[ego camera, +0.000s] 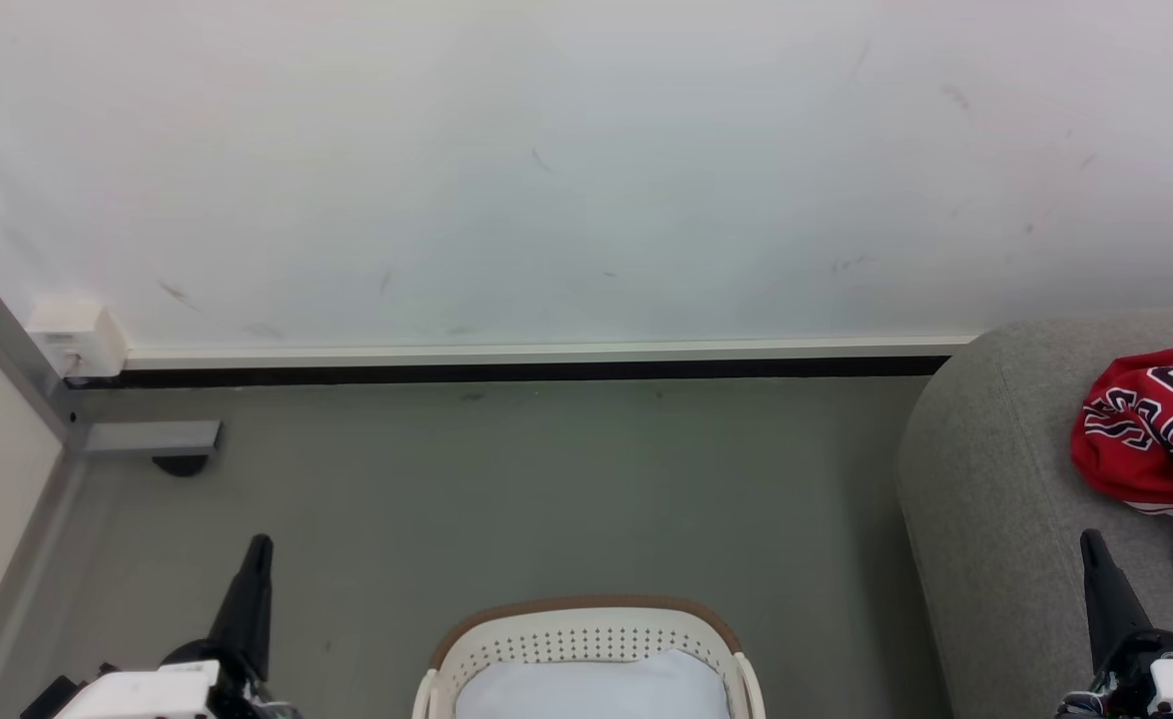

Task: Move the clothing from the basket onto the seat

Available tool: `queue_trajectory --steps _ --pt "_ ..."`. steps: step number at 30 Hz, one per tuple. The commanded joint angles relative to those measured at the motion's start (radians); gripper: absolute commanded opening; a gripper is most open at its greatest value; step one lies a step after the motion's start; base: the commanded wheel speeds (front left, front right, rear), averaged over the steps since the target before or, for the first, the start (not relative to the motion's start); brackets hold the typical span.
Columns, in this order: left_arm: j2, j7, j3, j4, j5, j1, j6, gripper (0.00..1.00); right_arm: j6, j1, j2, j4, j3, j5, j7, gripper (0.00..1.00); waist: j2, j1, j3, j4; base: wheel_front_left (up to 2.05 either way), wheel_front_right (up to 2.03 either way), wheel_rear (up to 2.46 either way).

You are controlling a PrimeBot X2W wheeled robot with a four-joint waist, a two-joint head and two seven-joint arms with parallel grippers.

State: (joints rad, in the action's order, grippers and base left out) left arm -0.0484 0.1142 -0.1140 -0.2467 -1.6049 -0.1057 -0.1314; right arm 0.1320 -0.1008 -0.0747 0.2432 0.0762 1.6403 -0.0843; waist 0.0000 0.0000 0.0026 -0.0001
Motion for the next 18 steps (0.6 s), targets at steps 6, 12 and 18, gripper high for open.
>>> queue_trajectory --steps 6,12,18 --pt "-0.002 0.005 -0.003 0.000 -0.013 -0.010 0.001 0.00 -0.002 -0.013 -0.002 0.003 0.007 0.002 -0.005 0.00 0.0000 0.0000 0.000 0.000 0.00 0.00 0.00" --pt "-0.002 0.005 -0.003 0.000 -0.013 -0.010 0.001 0.00 -0.002 -0.013 -0.001 0.003 0.009 -0.001 -0.007 0.00 0.0000 0.0000 0.000 0.000 0.00 0.00 0.00" --pt "-0.002 0.005 -0.003 0.000 -0.013 -0.010 0.001 0.00 -0.002 -0.013 0.001 0.003 0.011 -0.003 -0.010 0.00 0.0000 0.0000 0.000 0.000 0.00 0.00 0.00"
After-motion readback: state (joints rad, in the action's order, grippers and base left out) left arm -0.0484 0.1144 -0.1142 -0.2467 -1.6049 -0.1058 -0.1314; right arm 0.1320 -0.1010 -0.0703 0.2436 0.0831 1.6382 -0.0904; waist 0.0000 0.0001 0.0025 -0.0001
